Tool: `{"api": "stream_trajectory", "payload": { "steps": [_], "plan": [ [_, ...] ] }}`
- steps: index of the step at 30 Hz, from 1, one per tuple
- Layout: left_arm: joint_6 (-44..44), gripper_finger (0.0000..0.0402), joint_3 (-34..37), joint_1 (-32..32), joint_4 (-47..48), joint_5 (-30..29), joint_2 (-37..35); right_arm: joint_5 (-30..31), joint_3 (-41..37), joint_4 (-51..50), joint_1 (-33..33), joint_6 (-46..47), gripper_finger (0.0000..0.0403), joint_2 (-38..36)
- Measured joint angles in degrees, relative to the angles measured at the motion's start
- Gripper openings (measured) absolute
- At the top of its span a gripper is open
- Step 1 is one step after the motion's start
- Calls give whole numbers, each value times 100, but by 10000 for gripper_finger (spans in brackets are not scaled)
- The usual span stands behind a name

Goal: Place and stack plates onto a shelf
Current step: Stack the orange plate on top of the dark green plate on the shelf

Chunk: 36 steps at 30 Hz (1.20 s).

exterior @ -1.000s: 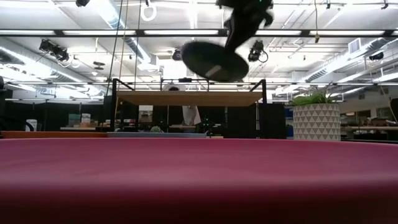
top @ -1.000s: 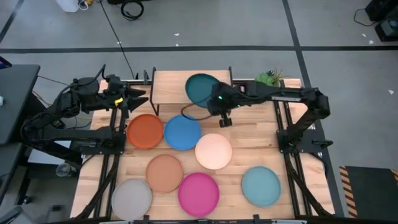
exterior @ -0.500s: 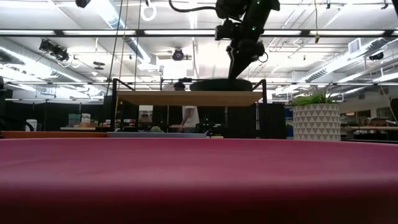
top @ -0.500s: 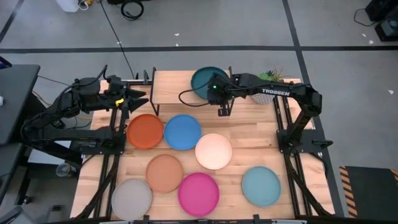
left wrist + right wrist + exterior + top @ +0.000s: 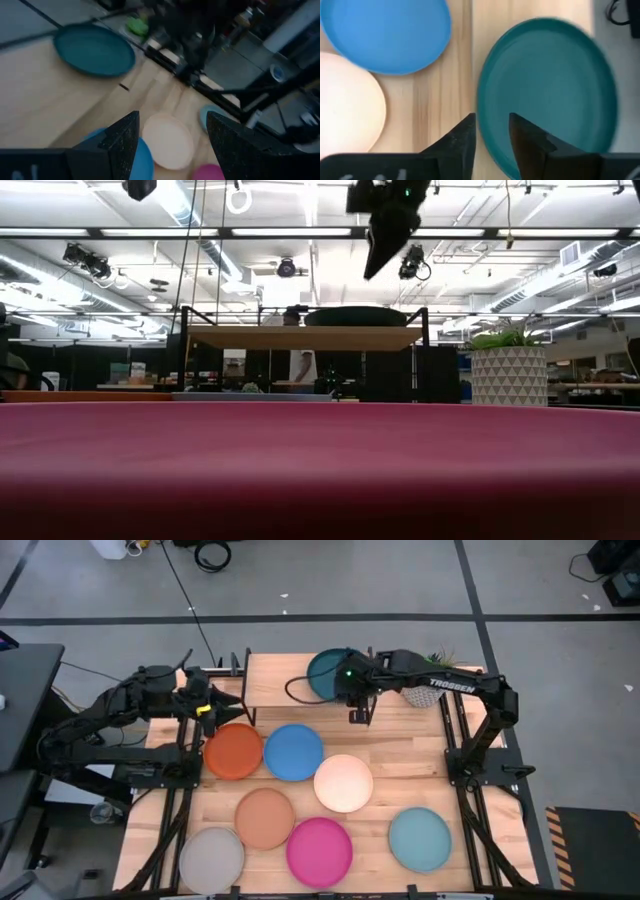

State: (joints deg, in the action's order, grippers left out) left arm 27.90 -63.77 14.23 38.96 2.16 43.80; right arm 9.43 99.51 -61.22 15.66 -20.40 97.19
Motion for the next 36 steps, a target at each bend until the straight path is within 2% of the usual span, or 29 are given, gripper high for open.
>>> {"api": "stream_trajectory", "payload": {
  "steps": [5,8,13,16,21,25,31,36],
  "plan": [
    [226,228,-2,-472,308,95,364,-146,961,-1209,-35,650,138,-2],
    [483,223,-2,-883,1028,100,698,-518,1362,-1904,-30,1439,137,-4],
    [965,219,0,-1642,2528,142,1453,-989,1453,-2520,-57,2137,136,-4],
    [1199,219,98,-1985,2837,114,1937,-931,1406,-2422,-154,2194,135,-7],
    [1113,219,543,-2467,2427,41,2596,-860,1398,-2262,-399,2135,135,-1],
    [1134,219,989,-3007,1734,-617,2732,-602,1396,-2272,-590,2036,135,-44],
    [1981,219,1840,-3734,1245,-1690,2220,-397,1396,-2267,-699,2052,135,-285],
    [2043,219,2463,-4065,981,-2269,1862,-339,1396,-1997,-697,2064,135,-391]
  ]
}}
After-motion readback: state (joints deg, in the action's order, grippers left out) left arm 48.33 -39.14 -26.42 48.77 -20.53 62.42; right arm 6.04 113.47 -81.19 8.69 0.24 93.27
